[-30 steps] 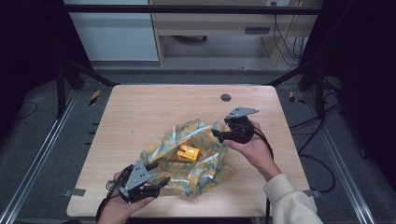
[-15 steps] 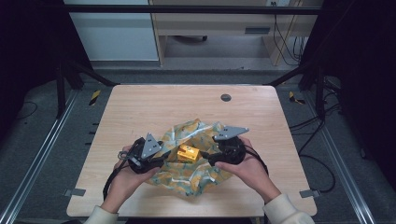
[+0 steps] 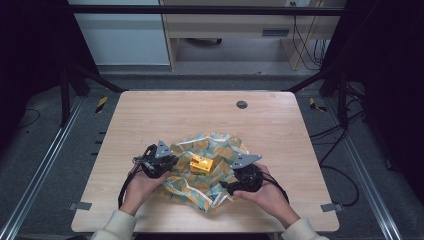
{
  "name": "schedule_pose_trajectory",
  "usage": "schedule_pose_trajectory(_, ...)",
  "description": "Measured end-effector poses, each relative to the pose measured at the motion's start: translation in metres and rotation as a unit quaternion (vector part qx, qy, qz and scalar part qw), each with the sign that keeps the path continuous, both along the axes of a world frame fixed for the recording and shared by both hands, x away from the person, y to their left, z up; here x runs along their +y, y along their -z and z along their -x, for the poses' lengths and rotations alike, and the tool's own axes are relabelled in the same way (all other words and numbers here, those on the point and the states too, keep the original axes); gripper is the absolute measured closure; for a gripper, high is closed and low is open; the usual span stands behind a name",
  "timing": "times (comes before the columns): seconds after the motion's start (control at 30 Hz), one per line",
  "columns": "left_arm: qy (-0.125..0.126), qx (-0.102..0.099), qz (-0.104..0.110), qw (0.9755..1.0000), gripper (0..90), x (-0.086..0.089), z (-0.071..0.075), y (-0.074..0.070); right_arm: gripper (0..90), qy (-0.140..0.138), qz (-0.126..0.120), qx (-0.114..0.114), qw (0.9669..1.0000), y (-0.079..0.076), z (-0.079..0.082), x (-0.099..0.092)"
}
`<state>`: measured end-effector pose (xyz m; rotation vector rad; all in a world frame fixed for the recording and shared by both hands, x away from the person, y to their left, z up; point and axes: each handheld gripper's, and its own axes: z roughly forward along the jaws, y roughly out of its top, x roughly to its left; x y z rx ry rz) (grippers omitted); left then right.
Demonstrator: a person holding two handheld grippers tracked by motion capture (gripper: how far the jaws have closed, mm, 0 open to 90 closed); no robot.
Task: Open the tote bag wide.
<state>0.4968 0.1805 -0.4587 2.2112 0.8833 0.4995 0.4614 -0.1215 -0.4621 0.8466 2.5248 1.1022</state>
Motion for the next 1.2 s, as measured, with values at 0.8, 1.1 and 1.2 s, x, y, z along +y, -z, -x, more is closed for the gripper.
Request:
schedule_pose_trajectory(0.8, 0.002, -0.002, 0.028, 0.9996, 88.3, 0.002, 0.006, -0.011, 90.0, -0.031, 0.018, 0.03, 0.9989, 0.016, -0.005, 0.015)
schedule_pose_trajectory(1.1, -0.05, 0.032, 0.0, 0.9982, 90.0, 0.024, -0.018, 0.013, 90.0, -0.039, 0.012, 0.035, 0.9986, 0.025, 0.016, -0.012)
schedule_pose_trajectory(1.2, -0.057, 0.034, -0.001, 0.9978, 90.0, 0.03, -0.019, 0.015, 90.0, -0.037, 0.011, 0.039, 0.9985, 0.026, 0.018, -0.015)
